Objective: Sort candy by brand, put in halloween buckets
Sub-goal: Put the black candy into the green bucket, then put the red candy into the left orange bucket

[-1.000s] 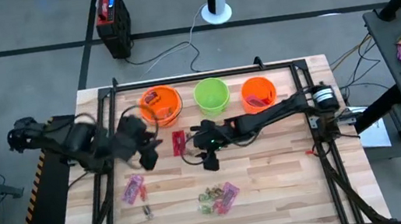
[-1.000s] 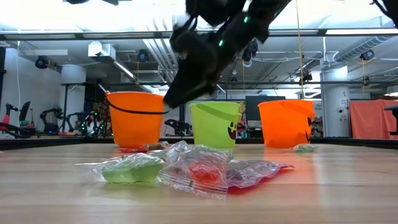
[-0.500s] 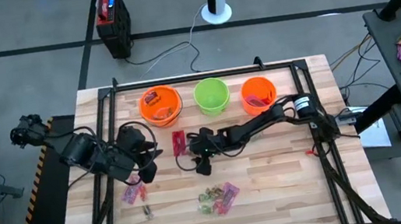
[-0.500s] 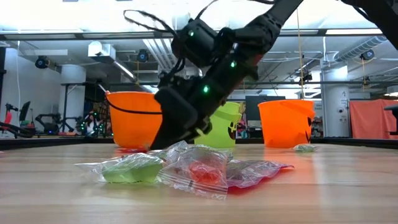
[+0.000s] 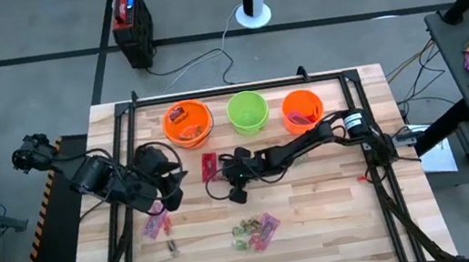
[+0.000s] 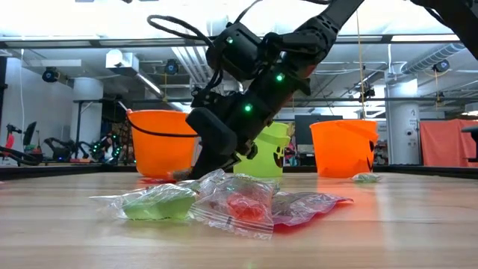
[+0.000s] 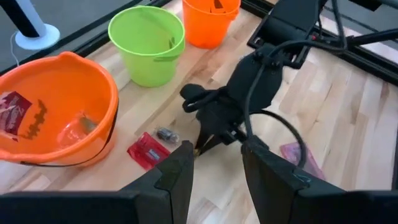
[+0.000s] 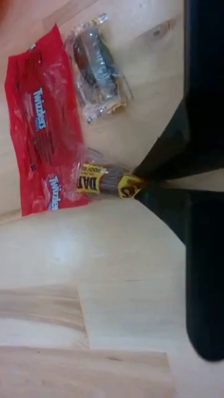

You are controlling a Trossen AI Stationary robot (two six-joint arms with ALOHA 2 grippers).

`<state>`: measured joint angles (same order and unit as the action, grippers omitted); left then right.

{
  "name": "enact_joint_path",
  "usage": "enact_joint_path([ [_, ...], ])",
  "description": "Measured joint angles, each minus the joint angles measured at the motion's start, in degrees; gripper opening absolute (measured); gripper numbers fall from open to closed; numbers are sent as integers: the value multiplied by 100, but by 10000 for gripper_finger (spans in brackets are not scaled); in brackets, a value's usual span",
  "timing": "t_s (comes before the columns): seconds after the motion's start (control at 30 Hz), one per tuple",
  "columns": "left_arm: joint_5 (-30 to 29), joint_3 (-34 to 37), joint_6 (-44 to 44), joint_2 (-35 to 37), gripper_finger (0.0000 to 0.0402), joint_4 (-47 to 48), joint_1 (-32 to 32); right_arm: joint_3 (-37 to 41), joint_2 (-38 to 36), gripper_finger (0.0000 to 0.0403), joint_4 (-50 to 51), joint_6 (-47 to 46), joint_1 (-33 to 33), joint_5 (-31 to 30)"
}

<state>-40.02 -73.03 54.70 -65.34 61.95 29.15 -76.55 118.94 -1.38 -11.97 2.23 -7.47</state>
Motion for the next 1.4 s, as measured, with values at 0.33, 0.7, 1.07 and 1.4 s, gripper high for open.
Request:
enact_joint_path([
  [0.33, 1090, 336, 1209, -4, 123, 406, 7, -1, -2101, 9, 2035, -107, -212, -64],
  [0.7, 1236, 1293, 1750, -408, 123, -1109, -69, -5, -3323, 9, 2998, -159, -2086, -82],
  [1.07, 1519, 1302, 2582, -1399, 147, -1198, -1068, -1, -2657, 68, 3035, -610, -2966, 1625],
  [1.4, 1184, 1300, 2764, -2529, 215, -1650, -1217, -3, -2850, 169, 3110, -466, -3002, 1649],
])
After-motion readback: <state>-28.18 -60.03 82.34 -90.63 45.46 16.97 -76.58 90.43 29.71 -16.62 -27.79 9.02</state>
